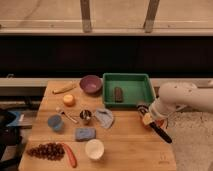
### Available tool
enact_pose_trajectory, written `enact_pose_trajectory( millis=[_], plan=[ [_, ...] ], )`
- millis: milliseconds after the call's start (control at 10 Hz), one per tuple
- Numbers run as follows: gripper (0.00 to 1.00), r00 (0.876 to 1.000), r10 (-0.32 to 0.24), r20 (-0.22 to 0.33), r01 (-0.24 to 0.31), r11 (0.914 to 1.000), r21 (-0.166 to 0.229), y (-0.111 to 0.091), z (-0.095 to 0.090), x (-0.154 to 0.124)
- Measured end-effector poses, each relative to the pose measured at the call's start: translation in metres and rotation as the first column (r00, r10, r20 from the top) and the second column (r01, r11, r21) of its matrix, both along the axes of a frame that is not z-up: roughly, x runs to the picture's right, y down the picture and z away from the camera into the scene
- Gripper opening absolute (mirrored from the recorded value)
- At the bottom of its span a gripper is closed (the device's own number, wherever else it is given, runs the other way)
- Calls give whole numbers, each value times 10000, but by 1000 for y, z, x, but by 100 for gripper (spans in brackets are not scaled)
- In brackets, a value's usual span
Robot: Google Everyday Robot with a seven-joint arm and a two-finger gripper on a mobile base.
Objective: Wipe red bowl with brush
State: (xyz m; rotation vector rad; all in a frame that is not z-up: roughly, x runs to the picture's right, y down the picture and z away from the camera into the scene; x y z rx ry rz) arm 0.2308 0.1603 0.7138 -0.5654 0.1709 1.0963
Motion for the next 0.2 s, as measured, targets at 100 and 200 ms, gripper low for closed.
enact_pose_trajectory(
  millis=[100,200],
  plan=[
    [0,9999,-39,145,39,10000,-13,8,-5,-7],
    [0,9998,-21,207,22,10000,-50,15,-7,-9]
  ],
)
